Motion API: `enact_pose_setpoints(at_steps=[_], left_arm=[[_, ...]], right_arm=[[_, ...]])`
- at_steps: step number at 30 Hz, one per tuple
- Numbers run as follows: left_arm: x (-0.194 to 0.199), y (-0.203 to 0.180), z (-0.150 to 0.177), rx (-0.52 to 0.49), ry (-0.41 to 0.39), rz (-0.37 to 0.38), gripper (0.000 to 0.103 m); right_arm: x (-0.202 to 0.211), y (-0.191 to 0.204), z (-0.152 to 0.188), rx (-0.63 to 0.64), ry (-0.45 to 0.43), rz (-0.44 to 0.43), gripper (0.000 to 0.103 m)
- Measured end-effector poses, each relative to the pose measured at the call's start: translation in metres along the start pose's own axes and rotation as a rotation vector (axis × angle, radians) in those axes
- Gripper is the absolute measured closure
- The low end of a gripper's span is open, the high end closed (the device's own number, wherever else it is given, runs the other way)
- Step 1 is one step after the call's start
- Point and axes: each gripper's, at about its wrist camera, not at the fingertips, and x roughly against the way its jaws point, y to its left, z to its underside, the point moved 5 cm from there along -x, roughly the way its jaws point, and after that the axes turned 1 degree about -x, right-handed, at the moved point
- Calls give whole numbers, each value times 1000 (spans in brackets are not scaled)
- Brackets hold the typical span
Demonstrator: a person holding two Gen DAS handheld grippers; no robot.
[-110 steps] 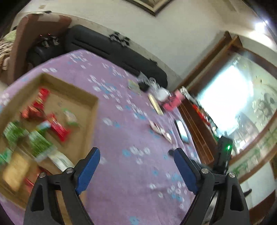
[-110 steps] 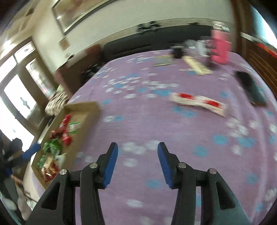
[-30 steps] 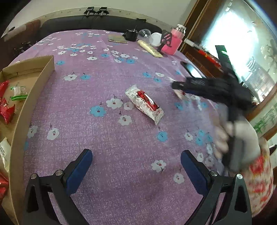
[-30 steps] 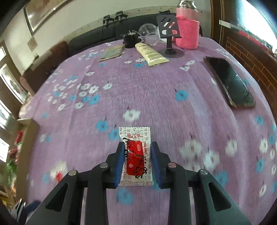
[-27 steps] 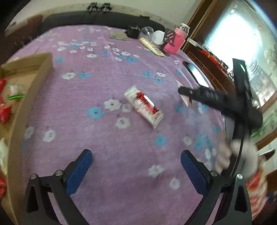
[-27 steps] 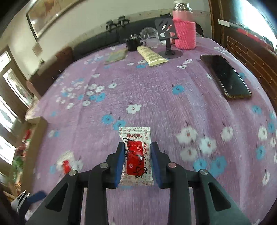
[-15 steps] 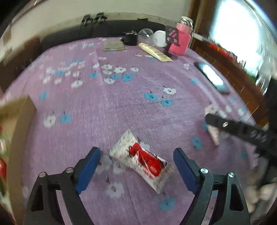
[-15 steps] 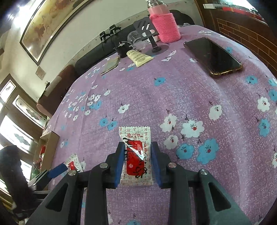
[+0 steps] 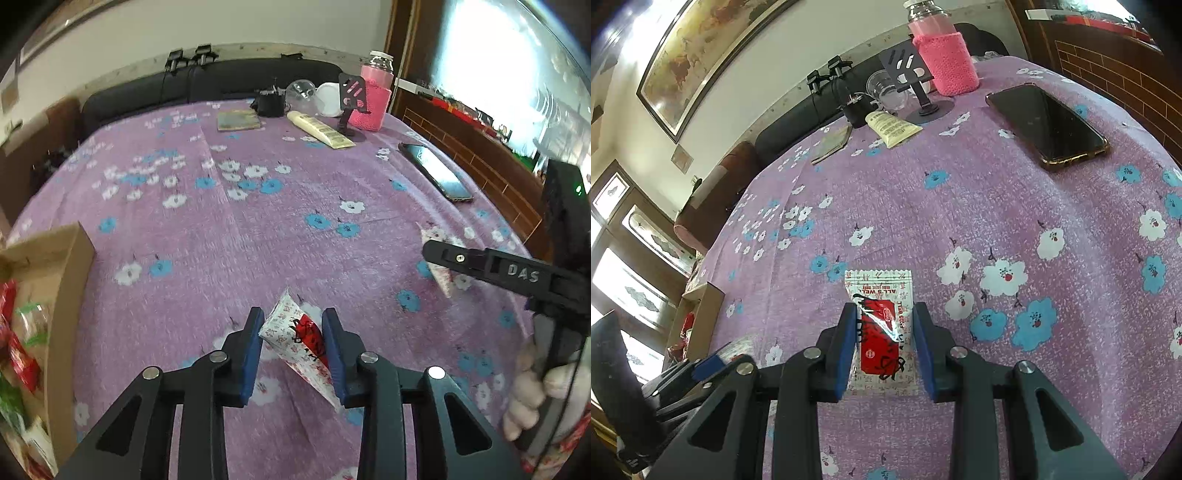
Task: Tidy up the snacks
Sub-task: 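Grasp a white-red sauce packet with the right tool while the left tool grasps the other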
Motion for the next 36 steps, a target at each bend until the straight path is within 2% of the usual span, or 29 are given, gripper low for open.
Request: enact_pose_setpoints(at_steps=[2, 5, 8, 9, 10, 11, 13, 14, 15, 24, 25, 26, 28, 32, 36], left_arm=[[-5, -1, 3, 22, 30, 2, 49], [-13, -8, 9, 11, 48, -17, 42], [-20, -26, 10, -49, 45, -26, 42], [-20, -32, 10, -82, 38, -45, 42], [-21, -44, 12, -144, 26, -48, 52], [-21, -49, 14, -165, 26, -36, 56], [-15, -58, 15, -189, 15, -11, 58], [-13, -60, 15, -192, 11, -1, 69], [-10, -61, 14, -191, 7, 9, 69], [29, -52, 13, -99, -41, 120, 72], [33, -50, 13, -84, -48, 131, 84], [38, -45, 12, -65, -51, 143, 87], [50, -34, 11, -14, -72, 166, 87], [70, -6, 14, 67, -112, 158, 87], [66, 7, 25, 124, -78, 166, 85]], right_arm=[[0, 0, 0, -3, -3, -1, 74], [1, -2, 0, -9, -5, -3, 74], [0, -2, 0, -5, -1, -5, 74], [0, -1, 1, -1, -1, -6, 74], [0, 0, 1, 4, -2, -7, 74], [1, 1, 1, 7, -5, -6, 74], [1, 1, 0, 10, -8, -6, 74], [1, 1, 0, 12, -9, -5, 74], [2, 1, 1, 13, -9, -4, 74], [3, 3, -1, 25, -23, 8, 74], [3, 3, -1, 26, -25, 8, 74], [3, 3, -2, 27, -27, 9, 74], [4, 3, -2, 29, -28, 6, 74], [4, 8, -1, 51, -32, 3, 74], [4, 12, 0, 69, -42, 29, 74]])
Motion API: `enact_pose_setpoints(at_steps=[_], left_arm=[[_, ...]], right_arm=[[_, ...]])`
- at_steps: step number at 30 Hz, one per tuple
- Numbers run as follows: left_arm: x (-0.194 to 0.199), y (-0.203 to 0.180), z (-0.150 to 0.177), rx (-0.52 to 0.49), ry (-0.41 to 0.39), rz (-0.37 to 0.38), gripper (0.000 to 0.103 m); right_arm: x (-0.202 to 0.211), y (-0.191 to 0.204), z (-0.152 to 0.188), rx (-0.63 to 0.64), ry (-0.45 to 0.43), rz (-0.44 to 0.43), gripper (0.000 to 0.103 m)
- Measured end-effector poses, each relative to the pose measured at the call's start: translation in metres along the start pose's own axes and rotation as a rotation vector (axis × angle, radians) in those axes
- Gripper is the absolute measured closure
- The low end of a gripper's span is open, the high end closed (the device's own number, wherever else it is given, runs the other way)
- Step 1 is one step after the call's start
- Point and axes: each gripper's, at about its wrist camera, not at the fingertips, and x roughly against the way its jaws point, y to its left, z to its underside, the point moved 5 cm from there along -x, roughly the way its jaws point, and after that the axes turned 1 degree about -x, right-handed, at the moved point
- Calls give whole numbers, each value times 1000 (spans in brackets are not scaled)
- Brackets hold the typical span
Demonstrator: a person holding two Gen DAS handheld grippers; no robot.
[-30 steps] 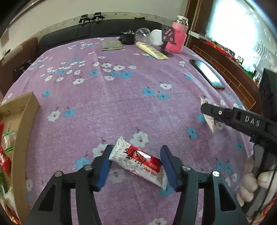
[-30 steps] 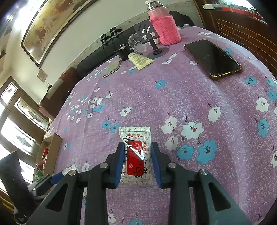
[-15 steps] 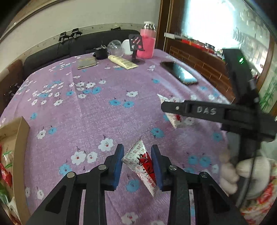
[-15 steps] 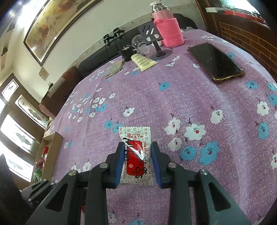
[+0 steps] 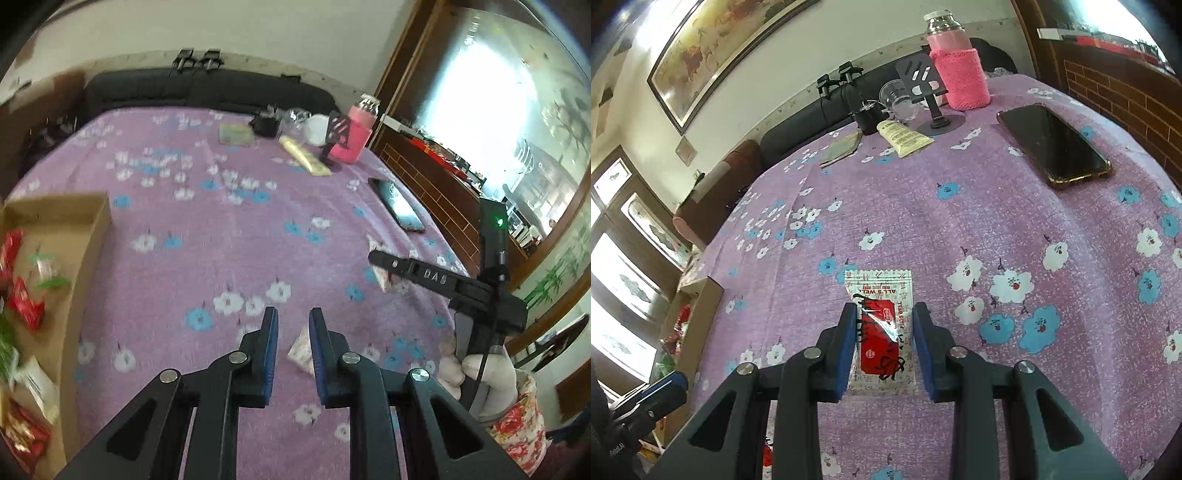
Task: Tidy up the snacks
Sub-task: 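Grasp a white-red sauce packet with the right tool while the left tool grasps the other, then carry both sauce packets into the cardboard box and open both tools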
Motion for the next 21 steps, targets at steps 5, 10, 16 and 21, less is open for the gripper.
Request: enact_pose_setpoints(at_steps=[5, 10, 16, 21], left_arm=[[-25, -17, 26, 48, 95, 52, 41], [-56, -51, 34, -99, 164, -34, 39], [-65, -58, 34, -258, 158, -107, 78], [-49, -33, 30, -200, 134, -94, 78]], right_arm=[[-1, -4, 0, -14, -6, 22, 74], [-3, -8, 0, -24, -1, 31, 74], [-3, -10, 0, -27, 1, 27, 74], [-2, -9, 0, -32, -4, 18, 74]])
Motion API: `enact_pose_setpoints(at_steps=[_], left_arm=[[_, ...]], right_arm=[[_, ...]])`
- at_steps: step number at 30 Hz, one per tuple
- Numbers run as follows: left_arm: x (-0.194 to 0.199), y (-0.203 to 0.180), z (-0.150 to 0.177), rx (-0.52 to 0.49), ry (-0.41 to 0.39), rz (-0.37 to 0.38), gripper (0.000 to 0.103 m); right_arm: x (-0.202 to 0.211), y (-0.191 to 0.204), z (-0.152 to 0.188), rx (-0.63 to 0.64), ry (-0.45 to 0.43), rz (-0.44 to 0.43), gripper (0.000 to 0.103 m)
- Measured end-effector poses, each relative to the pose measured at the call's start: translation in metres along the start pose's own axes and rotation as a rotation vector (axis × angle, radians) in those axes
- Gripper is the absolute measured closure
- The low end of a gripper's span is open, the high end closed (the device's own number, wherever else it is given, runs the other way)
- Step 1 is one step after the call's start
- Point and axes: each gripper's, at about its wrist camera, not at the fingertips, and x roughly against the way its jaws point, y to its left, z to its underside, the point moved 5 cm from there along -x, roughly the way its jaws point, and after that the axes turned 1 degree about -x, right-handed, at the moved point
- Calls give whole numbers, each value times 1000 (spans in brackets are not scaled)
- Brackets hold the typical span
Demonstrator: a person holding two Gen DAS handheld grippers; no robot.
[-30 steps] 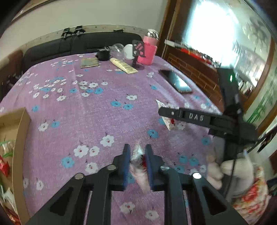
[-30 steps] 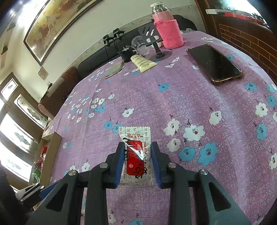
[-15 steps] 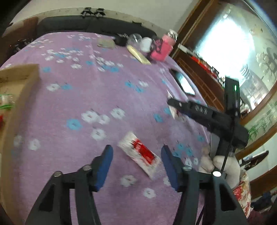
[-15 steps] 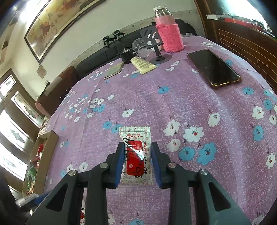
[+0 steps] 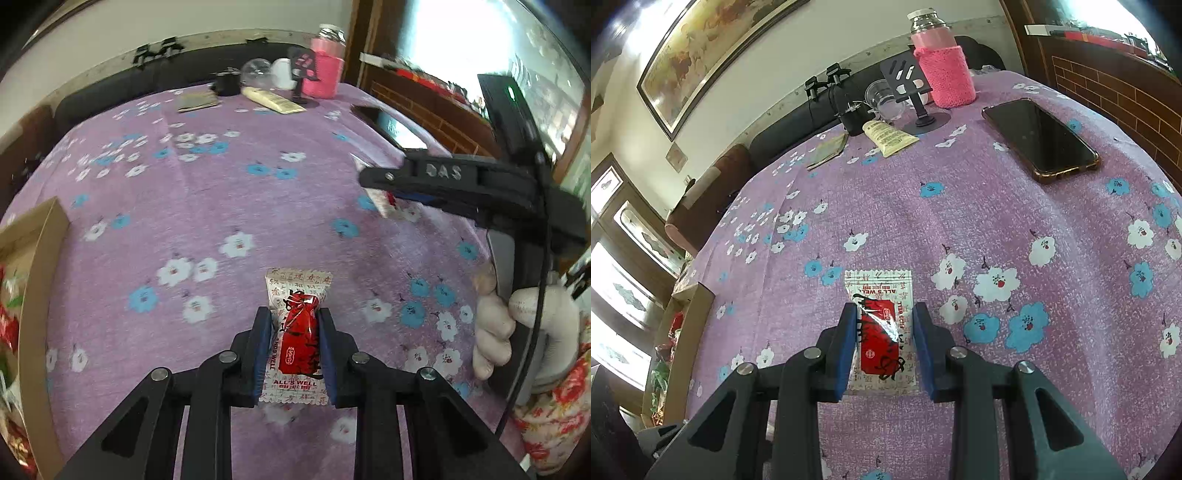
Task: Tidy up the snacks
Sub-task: 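Carry both sauce packets into the cardboard box and open both tools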
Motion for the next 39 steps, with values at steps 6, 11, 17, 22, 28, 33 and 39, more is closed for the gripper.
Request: enact_pose_setpoints(at_steps=[6, 11, 17, 22, 28, 33, 39], left_arm=[[41, 39, -1, 129, -91, 39, 78], [92, 86, 13, 233, -175, -6, 77], [140, 166, 50, 416, -246, -93, 77], [154, 211, 83, 526, -252, -142, 77], [138, 216, 98, 529, -207, -136, 77], [132, 224, 105, 552, -192, -118, 60], [151, 229, 105, 548, -251, -117, 44]], right_arm=[[2, 5, 2, 19, -9, 1, 74], [9, 19, 2, 27, -5, -29, 74], [25, 93, 14, 124, 29, -144, 74], [20, 177, 32, 232, 91, -243, 73], [-6, 265, 67, 364, 179, -286, 73], [-32, 315, 96, 460, 232, -261, 73], [-58, 342, 113, 554, 242, -189, 73]])
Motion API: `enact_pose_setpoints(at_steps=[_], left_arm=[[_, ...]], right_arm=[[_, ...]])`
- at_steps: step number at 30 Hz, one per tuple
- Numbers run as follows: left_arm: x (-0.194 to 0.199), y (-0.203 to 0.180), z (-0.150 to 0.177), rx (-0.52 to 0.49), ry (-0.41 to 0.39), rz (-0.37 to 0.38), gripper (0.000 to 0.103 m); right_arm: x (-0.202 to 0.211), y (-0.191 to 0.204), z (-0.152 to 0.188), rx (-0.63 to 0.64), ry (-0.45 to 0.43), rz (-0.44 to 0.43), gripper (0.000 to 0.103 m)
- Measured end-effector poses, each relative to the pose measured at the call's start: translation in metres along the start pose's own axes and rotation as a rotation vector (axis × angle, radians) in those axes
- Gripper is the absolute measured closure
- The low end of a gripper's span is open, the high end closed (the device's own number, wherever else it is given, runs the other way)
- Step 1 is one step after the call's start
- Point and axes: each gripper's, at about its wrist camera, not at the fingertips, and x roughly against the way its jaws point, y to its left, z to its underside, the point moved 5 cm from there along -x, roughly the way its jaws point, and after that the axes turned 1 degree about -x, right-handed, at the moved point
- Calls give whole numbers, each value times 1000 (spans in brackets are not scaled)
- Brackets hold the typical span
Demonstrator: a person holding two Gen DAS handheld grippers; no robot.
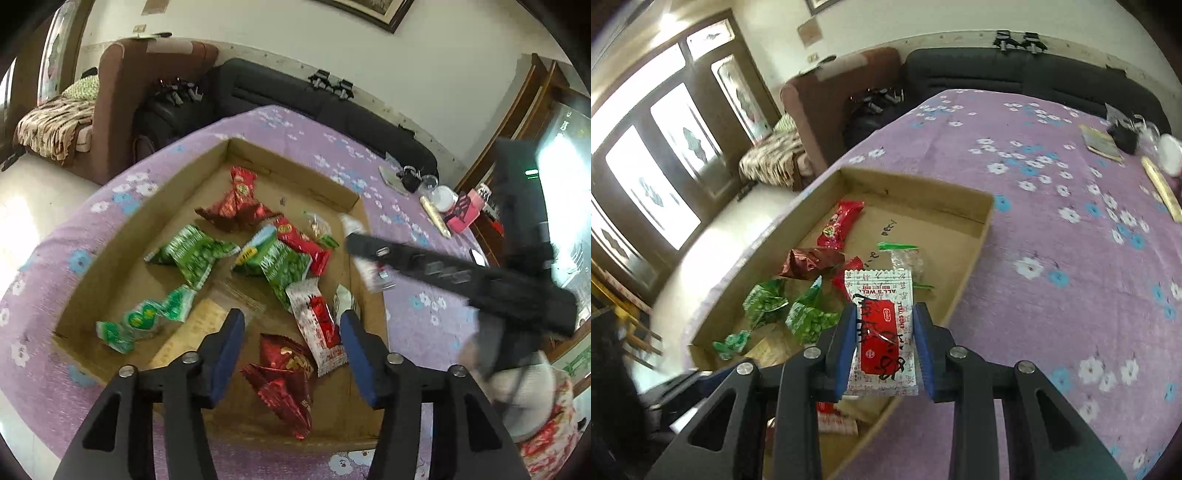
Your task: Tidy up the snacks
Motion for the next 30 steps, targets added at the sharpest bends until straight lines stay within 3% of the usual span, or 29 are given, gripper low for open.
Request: enact_pose_setpoints(at_steps=[6, 10, 13, 21, 30], left_arm=[[21, 2, -10, -34, -82, -78, 31], [29, -2, -13, -67, -120, -141, 27], [30, -6, -13, -93, -129, -171, 26], [32, -21, -8, -136, -129, -215, 21], [44, -52, -3, -191, -159, -225, 16]], right_arm=[[-15, 2, -2, 14, -1, 67, 72], [3, -1, -3, -4, -60, 64, 61], [20, -3, 1, -3, -95, 60, 60], [63, -22, 23, -39, -160, 55, 54], [114, -49, 43, -48, -254, 113, 53]])
